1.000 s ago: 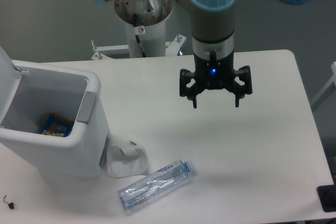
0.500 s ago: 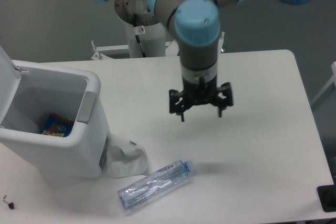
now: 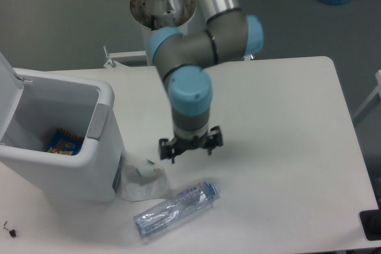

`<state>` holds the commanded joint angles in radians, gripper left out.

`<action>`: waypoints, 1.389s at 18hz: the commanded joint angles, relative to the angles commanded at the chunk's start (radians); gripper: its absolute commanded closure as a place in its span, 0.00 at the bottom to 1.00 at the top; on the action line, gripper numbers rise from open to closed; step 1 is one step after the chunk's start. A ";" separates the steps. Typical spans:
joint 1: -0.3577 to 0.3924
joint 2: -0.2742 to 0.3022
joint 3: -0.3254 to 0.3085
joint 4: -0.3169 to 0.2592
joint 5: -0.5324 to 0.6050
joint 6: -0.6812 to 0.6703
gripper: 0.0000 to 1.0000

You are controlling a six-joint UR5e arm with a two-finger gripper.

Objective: Place the trash in the trash can
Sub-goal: 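Lower the gripper onto the white plastic bag and close on it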

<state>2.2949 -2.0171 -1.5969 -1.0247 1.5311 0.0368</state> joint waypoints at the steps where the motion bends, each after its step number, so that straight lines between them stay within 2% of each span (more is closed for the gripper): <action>1: -0.009 -0.012 -0.002 0.006 -0.002 -0.002 0.00; 4: -0.025 -0.043 -0.002 0.046 0.000 -0.018 0.00; 8: -0.041 -0.081 -0.002 0.048 0.009 -0.025 0.00; 12: -0.041 -0.086 -0.011 0.048 0.011 -0.035 0.25; 15: -0.041 -0.092 -0.012 0.048 0.015 -0.037 0.53; 19: -0.041 -0.095 -0.014 0.049 0.017 -0.038 0.78; 21: -0.041 -0.097 -0.014 0.049 0.029 -0.038 0.97; 22: -0.041 -0.095 -0.014 0.048 0.034 -0.038 1.00; 25: -0.038 -0.083 -0.012 0.045 0.032 -0.034 1.00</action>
<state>2.2565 -2.1001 -1.6091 -0.9802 1.5631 0.0031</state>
